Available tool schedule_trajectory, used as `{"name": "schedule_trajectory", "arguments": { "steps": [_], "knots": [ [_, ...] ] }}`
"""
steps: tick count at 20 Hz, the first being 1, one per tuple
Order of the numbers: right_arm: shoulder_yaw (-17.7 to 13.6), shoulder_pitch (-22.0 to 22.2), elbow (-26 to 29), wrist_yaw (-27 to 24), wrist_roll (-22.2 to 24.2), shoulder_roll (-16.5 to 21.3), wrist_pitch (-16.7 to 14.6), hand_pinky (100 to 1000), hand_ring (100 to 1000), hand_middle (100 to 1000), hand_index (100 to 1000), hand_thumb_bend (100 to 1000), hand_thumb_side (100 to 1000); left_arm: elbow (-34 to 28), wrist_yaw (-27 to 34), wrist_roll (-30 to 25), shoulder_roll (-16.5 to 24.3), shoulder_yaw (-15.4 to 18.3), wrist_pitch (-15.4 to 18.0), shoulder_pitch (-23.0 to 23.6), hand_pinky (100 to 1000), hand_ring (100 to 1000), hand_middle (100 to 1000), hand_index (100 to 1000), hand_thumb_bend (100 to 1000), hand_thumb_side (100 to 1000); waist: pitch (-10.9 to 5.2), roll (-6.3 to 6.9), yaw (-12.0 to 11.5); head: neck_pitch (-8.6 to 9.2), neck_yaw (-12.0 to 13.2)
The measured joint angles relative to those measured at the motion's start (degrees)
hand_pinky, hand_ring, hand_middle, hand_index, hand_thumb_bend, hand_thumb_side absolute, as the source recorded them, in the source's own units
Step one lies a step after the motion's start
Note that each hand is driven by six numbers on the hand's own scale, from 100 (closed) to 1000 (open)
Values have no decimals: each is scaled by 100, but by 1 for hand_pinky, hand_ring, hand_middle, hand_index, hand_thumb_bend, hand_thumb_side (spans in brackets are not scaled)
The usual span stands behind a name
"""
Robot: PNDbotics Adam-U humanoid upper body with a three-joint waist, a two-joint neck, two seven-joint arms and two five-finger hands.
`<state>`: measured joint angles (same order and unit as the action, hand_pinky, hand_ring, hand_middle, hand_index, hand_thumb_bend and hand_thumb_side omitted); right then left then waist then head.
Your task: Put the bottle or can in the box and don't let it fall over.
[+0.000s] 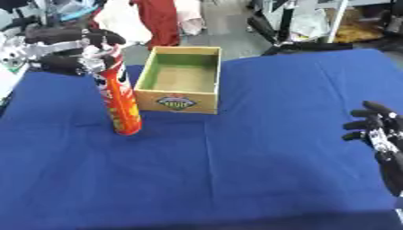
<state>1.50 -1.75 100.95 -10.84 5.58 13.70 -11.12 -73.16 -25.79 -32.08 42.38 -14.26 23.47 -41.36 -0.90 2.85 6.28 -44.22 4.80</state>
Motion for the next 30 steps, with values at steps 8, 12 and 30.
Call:
{"name": "schedule_trajectory", "arguments": {
  "steps": [8, 12, 30],
  "knots": [
    [2, 0, 0, 0, 1, -28, 1, 556, 639, 689, 835, 100, 447, -35, -132, 605, 5, 24, 21, -113, 947, 962, 977, 1000, 100, 1000, 0, 1, 0, 0, 14],
    [2, 0, 0, 0, 2, -28, 0, 556, 639, 689, 835, 100, 447, -29, -178, 720, 30, 40, 83, -230, 957, 971, 984, 1000, 100, 1000, 0, 4, 1, 0, 17],
    [31, -26, 0, -4, 8, -30, -6, 557, 639, 688, 835, 100, 448, 446, -1063, 294, -91, -116, 488, -557, 974, 996, 1000, 1000, 100, 1000, 32, 17, 37, 0, 21]
  ]
}}
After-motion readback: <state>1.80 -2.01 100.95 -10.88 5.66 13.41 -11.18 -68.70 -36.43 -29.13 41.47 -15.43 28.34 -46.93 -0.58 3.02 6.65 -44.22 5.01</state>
